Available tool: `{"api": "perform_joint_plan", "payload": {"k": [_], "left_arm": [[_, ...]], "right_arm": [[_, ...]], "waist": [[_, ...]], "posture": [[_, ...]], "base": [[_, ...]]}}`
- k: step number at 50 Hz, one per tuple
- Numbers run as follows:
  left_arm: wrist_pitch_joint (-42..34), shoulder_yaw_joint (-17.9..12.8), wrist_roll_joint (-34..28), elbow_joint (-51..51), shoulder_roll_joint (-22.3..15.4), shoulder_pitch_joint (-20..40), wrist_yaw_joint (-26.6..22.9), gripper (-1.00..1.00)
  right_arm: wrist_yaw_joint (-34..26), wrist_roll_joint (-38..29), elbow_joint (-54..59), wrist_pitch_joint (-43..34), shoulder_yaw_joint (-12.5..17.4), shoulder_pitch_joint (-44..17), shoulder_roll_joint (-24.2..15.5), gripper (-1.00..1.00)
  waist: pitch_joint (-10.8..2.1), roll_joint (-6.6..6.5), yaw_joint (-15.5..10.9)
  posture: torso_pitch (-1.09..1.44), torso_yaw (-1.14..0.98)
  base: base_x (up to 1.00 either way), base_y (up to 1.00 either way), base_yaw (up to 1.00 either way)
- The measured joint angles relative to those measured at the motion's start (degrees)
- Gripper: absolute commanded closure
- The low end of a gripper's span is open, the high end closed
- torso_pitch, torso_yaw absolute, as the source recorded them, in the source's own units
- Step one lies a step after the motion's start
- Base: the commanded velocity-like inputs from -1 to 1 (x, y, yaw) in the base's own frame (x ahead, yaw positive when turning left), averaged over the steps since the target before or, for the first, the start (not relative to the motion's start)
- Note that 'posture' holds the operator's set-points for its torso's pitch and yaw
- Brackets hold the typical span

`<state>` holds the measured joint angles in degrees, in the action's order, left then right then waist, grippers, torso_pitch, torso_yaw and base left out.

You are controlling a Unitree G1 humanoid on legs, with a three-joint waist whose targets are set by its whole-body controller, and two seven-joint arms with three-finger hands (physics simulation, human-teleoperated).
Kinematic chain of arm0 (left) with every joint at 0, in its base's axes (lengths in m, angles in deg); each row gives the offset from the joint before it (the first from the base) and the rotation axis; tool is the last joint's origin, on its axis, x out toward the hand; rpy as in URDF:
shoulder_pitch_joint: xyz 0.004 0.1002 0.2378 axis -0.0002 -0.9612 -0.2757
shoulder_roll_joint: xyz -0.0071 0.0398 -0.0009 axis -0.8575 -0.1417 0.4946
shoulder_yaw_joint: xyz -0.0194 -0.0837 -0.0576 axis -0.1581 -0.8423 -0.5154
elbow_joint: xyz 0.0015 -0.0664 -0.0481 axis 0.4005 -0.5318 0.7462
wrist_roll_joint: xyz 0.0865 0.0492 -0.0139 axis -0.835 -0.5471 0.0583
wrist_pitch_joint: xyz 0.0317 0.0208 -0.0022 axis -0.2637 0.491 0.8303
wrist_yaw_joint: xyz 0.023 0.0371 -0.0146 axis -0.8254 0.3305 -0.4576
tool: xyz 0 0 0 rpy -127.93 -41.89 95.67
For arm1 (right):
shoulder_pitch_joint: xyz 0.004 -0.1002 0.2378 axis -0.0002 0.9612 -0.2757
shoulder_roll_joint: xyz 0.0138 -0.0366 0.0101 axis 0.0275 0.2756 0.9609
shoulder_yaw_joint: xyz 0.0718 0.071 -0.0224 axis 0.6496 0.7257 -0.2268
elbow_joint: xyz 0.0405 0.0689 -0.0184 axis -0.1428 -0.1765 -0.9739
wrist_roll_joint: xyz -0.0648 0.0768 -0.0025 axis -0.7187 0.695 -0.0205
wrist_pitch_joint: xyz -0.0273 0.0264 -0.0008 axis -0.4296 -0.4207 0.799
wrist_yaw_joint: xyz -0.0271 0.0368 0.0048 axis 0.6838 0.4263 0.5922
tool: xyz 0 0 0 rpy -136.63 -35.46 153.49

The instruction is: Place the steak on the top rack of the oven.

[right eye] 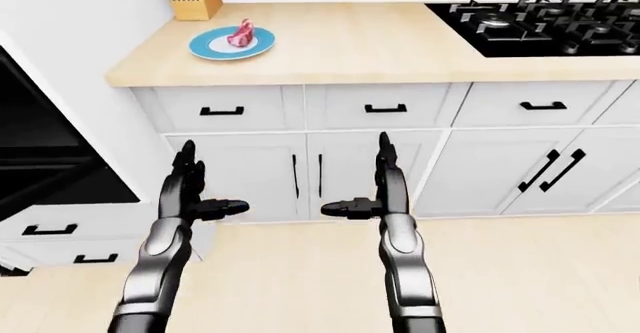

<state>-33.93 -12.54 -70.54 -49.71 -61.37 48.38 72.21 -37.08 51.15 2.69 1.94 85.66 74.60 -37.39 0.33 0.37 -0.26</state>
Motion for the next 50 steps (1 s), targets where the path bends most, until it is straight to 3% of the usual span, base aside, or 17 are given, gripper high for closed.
{"api": "perform_joint_plan", "payload": {"k": [9,15,20,26,38,50], "left_arm": [[-6.5,-2.6,6.0,-1.0,-4.3,11.1,1.5,-1.00],[-9.3,-3.3,8.4,-4.4,-7.7,17.0,2.4,-1.00],[-14.0,-4.1,9.4,-3.3,-9.7,19.6,3.0,-1.00],[-21.8,-3.7,10.6,5.4,-10.6,20.6,3.3,-1.00],[-33.9,-6.3,14.8,15.2,-13.1,24.5,6.1,-1.00],[-41.7,-7.9,21.1,24.1,-15.8,27.8,10.8,-1.00]], "right_arm": [[-0.5,-1.5,-0.2,-8.0,1.5,-9.7,-4.2,-1.00],[-2.3,-0.1,-5.9,-16.5,3.8,-14.2,-6.1,-1.00],[-2.4,1.4,-9.7,-24.4,3.9,-18.3,-7.6,-1.00],[-1.2,2.5,-12.2,-31.2,5.2,-24.9,-10.5,-1.00],[0.9,7.2,-27.8,-47.7,7.6,-30.6,-14.5,-1.00],[3.8,13.0,-36.3,-57.3,9.7,-34.1,-16.3,-1.00]], "waist": [[0.31,-0.11,0.1],[0.36,-0.18,0.1],[0.73,-0.22,0.1],[0.98,-0.20,-0.1],[1.69,-0.24,-0.2],[2.26,-0.39,-0.2]], "posture": [[0.00,0.00],[0.00,0.00],[0.00,0.00],[0.00,0.00],[0.00,0.00],[0.00,0.00]], "base": [[0.00,0.00,0.00],[0.00,0.00,0.00],[0.00,0.00,0.00],[0.00,0.00,0.00],[0.00,0.00,0.00],[0.00,0.00,0.00]]}}
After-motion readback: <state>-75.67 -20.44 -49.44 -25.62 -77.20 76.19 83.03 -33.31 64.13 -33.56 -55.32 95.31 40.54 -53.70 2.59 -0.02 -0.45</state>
